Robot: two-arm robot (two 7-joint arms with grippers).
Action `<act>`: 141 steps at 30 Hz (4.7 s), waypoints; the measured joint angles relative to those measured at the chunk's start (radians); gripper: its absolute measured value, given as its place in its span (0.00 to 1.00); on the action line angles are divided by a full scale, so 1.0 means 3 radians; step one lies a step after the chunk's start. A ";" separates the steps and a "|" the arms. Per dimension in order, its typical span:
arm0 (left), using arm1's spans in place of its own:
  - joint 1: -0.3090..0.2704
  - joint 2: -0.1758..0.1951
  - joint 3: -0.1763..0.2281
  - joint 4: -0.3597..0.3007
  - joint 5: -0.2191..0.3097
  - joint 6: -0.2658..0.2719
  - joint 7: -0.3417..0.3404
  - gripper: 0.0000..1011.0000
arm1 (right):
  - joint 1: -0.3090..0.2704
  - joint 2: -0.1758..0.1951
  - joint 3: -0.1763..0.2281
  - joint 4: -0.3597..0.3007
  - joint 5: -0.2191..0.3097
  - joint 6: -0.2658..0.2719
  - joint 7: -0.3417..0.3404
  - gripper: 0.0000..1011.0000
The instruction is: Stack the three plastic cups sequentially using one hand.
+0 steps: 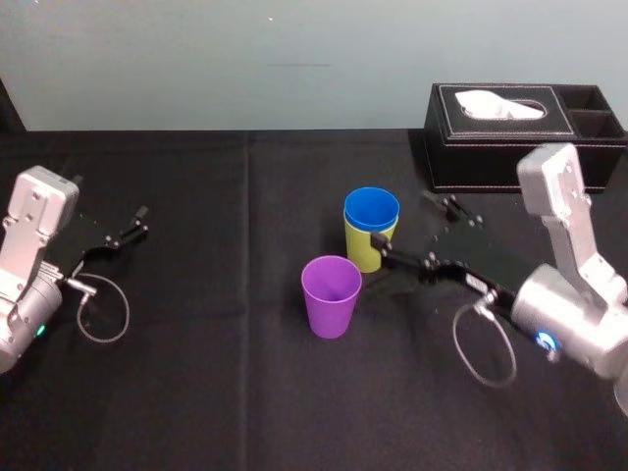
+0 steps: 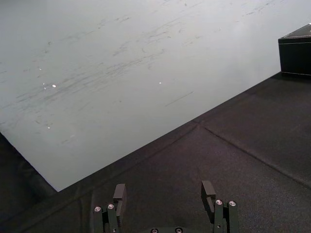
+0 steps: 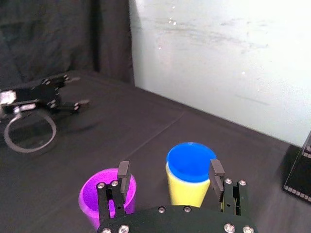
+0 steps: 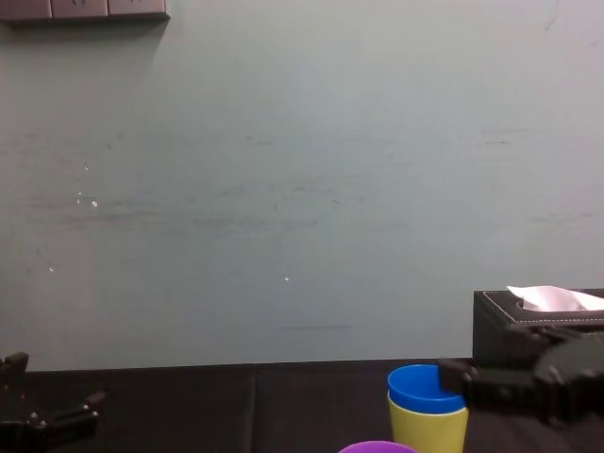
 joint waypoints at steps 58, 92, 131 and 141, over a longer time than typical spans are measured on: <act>0.0000 0.0000 0.0000 0.0000 0.0000 0.0000 0.0000 1.00 | 0.0181 -0.0343 -0.0553 0.0745 -0.0261 -0.0467 0.0192 0.99; 0.0000 0.0000 0.0000 0.0000 0.0000 0.0000 0.0000 1.00 | 0.0209 -0.0387 -0.0553 0.0794 -0.0289 -0.0502 0.0171 0.74; 0.0000 0.0000 0.0000 0.0000 0.0000 0.0000 0.0000 1.00 | 0.0466 -0.0092 -0.0396 0.0181 -0.0013 0.0200 0.0160 0.72; 0.0000 0.0000 0.0000 0.0000 0.0000 0.0000 0.0000 1.00 | 0.0661 -0.0072 -0.0380 0.0244 0.0017 0.0265 0.0120 0.72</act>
